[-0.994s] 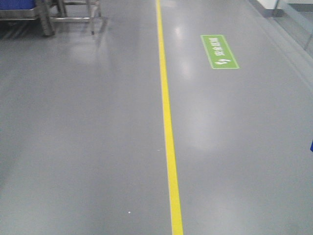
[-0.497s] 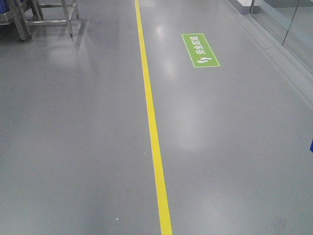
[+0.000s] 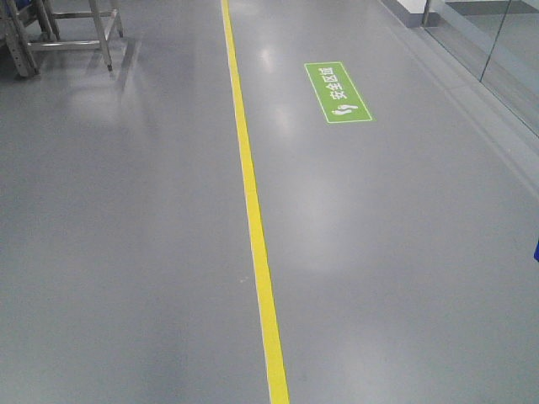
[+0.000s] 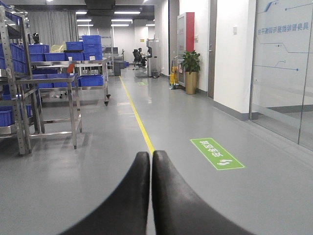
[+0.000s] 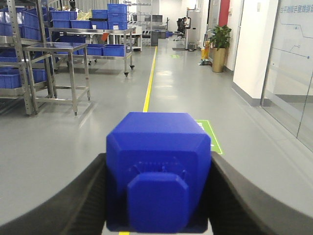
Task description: Pour parts from conveyor to right shelf
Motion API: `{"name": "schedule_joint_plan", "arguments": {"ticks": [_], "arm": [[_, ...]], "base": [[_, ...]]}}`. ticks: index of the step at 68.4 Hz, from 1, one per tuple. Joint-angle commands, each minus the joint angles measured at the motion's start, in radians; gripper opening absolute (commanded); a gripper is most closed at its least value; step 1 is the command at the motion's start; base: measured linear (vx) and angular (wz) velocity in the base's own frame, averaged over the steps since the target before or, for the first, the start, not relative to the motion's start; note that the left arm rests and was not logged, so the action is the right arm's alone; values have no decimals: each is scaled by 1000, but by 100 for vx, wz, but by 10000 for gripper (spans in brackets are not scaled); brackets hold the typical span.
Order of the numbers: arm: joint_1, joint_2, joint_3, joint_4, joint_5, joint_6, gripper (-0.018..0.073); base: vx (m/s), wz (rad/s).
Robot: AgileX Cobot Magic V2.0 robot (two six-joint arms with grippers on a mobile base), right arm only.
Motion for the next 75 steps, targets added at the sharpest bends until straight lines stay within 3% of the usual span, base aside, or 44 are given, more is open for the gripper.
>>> {"name": "schedule_joint_plan", "arguments": {"ticks": [1,75], "arm": [[-3,9,-28,0,-81,-10,-5],[-3,9,-28,0,-81,-10,-5]], "base": [[27,4],[44,12]]}}
